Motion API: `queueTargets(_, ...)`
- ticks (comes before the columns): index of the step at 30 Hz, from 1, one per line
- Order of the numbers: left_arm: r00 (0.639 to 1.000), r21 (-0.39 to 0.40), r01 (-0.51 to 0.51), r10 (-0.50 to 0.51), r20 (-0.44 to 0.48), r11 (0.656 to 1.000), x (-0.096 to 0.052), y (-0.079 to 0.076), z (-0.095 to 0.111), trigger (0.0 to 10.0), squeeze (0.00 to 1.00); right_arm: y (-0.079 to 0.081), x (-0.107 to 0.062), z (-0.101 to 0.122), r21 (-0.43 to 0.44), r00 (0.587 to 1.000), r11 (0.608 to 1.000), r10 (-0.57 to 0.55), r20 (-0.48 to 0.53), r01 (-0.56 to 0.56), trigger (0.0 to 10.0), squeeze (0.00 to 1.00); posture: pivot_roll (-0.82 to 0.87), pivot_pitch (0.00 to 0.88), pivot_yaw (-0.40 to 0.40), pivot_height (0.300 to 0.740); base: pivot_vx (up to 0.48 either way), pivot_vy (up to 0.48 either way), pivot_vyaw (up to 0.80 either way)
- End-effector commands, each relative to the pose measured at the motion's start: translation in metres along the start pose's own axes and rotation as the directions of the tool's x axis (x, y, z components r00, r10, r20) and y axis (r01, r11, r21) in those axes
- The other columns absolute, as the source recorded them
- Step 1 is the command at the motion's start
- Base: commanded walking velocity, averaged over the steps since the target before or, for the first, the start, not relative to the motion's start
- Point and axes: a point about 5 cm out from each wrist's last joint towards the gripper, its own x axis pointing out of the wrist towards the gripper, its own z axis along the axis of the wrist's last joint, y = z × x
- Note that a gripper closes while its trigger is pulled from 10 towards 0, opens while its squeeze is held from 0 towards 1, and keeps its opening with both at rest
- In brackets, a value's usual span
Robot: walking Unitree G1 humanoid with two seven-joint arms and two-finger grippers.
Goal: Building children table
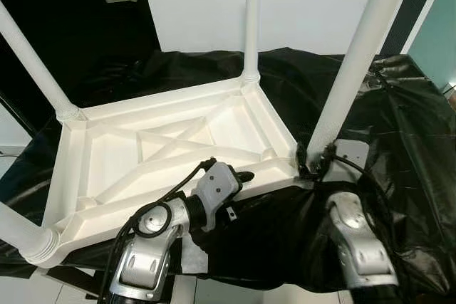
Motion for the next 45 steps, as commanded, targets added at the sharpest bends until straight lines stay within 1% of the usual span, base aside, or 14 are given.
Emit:
queueTargets(1,0.99,-0.008,-0.142,0.142,-0.009,0.99,-0.001,0.007,-0.003,10.0,0.0,-0.003,-0.004,0.0,0.022,0.995,0.994,0.104,-0.004,-0.104,10.0,0.0,-0.07,0.009,0.033,0.74,0.0,0.0,0.0)
queueTargets(3,0.99,-0.008,-0.142,0.142,-0.009,0.99,-0.001,0.007,-0.003,10.0,0.0,-0.005,-0.004,-0.001,0.049,0.988,0.987,0.156,-0.015,-0.155,10.0,0.0,-0.07,0.009,0.035,0.74,0.0,0.0,0.0)
queueTargets(10,0.99,-0.008,-0.137,0.137,-0.008,0.99,0.0,0.008,-0.003,10.0,0.0,-0.017,0.005,0.003,-0.048,0.938,0.937,0.345,-0.029,-0.346,10.0,0.0,-0.08,0.015,0.044,0.74,0.0,0.0,0.0)
queueTargets(20,0.989,-0.004,-0.148,0.148,0.005,0.989,0.004,0.01,-0.001,10.0,0.0,-0.009,0.035,0.007,-0.142,0.768,0.754,0.632,-0.107,-0.641,10.0,0.0,-0.07,0.0,0.041,0.74,0.0,0.0,0.0)
queueTargets(21,0.989,-0.004,-0.149,0.149,0.007,0.989,0.004,0.011,0.0,10.0,0.0,-0.008,0.036,0.007,-0.144,0.76,0.747,0.64,-0.112,-0.649,2.2,0.0,-0.06,0.0,0.038,0.74,0.0,0.0,0.0)
queueTargets(22,0.989,-0.004,-0.149,0.149,0.007,0.989,0.004,0.011,0.0,10.0,0.0,-0.008,0.036,0.007,-0.144,0.76,0.747,0.64,-0.112,-0.649,2.2,0.0,-0.06,0.0,0.038,0.74,0.0,0.0,0.0)
queueTargets(23,0.989,-0.002,-0.149,0.149,0.008,0.989,0.005,0.011,0.0,10.0,0.0,-0.008,0.037,0.006,-0.144,0.755,0.741,0.645,-0.118,-0.656,0.0,0.0,-0.06,0.0,0.038,0.74,0.0,0.0,0.0)
queueTargets(28,0.986,0.001,-0.165,0.165,0.007,0.986,0.002,0.011,0.0,10.0,0.0,-0.01,0.035,0.003,-0.126,0.735,0.724,0.667,-0.127,-0.679,0.0,0.0,-0.05,0.0,0.026,0.74,0.0,0.0,0.0)
queueTargets(31,0.986,-0.002,-0.169,0.169,0.003,0.986,0.002,0.01,-0.001,10.0,0.0,-0.017,0.033,0.0,-0.092,0.801,0.796,0.588,-0.116,-0.598,0.0,0.0,-0.05,0.008,0.023,0.74,0.0,0.0,0.0)
queueTargets(34,0.986,-0.002,-0.169,0.169,0.003,0.986,0.001,0.01,-0.001,10.0,0.0,-0.017,0.031,-0.001,-0.084,0.809,0.806,0.577,-0.115,-0.587,0.0,0.0,-0.05,0.008,0.023,0.74,0.0,0.0,0.0)
queueTargets(40,0.985,-0.005,-0.17,0.17,0.001,0.985,0.001,0.009,-0.002,10.0,0.0,-0.015,0.026,-0.006,-0.057,0.885,0.886,0.452,-0.109,-0.46,0.0,0.0,-0.06,0.02,0.023,0.74,0.0,0.0,0.0)
queueTargets(41,0.985,-0.006,-0.171,0.171,-0.001,0.985,0.001,0.008,-0.002,10.0,0.0,-0.011,0.023,-0.01,-0.061,0.915,0.916,0.387,-0.113,-0.396,3.9,0.0,-0.06,0.02,0.025,0.74,0.0,0.0,0.0)
queueTargets(42,0.985,-0.008,-0.17,0.17,-0.001,0.985,0.001,0.008,-0.002,10.0,0.0,-0.005,0.018,-0.015,-0.055,0.94,0.943,0.32,-0.117,-0.328,10.0,0.0,-0.06,0.023,0.024,0.74,0.0,0.0,0.0)
queueTargets(45,0.986,-0.01,-0.168,0.168,-0.004,0.986,0.0,0.007,-0.003,10.0,0.0,0.004,0.011,-0.022,-0.024,0.977,0.986,0.159,-0.141,-0.163,10.0,0.0,-0.06,0.023,0.027,0.74,0.0,0.0,0.0)
